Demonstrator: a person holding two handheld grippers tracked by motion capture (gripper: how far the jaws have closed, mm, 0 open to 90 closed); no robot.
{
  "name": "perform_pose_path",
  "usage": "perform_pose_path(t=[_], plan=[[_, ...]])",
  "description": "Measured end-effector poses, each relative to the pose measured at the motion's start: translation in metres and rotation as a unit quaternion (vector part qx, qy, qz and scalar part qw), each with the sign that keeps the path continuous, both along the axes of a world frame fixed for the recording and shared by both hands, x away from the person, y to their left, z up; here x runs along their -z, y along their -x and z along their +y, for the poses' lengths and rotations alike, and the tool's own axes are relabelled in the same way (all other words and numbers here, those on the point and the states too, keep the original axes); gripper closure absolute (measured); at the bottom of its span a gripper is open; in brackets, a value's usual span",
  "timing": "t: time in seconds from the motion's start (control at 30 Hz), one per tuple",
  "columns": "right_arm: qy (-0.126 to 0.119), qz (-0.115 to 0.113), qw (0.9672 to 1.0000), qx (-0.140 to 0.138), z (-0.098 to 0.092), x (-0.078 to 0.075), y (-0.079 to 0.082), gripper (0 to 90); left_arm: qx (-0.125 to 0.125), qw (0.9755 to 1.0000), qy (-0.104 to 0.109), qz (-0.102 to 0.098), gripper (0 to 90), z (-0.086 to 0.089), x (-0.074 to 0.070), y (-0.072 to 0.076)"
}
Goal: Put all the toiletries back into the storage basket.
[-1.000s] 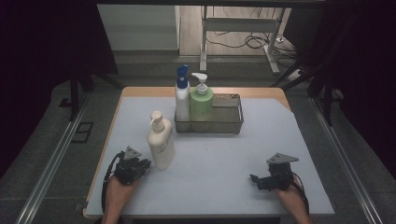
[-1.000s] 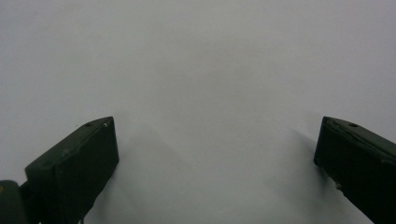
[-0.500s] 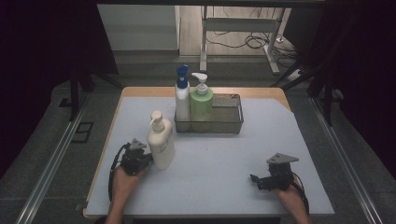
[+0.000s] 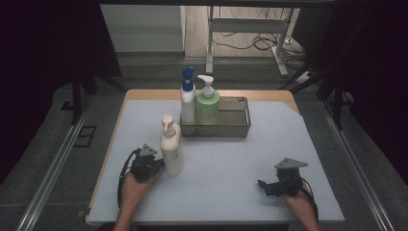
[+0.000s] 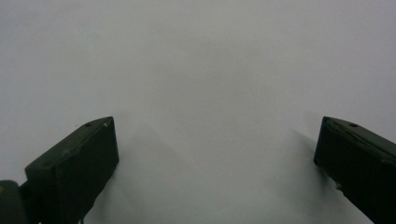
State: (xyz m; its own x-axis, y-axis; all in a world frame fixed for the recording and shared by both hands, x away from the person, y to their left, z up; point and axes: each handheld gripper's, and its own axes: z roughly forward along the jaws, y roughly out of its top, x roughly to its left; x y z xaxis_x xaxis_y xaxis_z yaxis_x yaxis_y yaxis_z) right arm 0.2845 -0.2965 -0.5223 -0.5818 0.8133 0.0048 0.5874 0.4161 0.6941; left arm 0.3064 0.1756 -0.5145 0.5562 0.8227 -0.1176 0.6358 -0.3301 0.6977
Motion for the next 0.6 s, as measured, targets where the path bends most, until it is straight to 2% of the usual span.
perform_pose_path(t=[0.27, 0.6], plan=[[0.0, 0.001, 1.0, 0.0, 0.0, 0.0, 0.0, 0.0, 0.01, 1.0, -0.002, -0.002, 89.4, -0.009, 0.001, 0.003], [0.0, 0.0, 1.0, -0.001, 0.0, 0.0, 0.0, 0.0, 0.037, 0.9993, -0.004, -0.003, 89.4, -0.026, 0.0, 0.007]])
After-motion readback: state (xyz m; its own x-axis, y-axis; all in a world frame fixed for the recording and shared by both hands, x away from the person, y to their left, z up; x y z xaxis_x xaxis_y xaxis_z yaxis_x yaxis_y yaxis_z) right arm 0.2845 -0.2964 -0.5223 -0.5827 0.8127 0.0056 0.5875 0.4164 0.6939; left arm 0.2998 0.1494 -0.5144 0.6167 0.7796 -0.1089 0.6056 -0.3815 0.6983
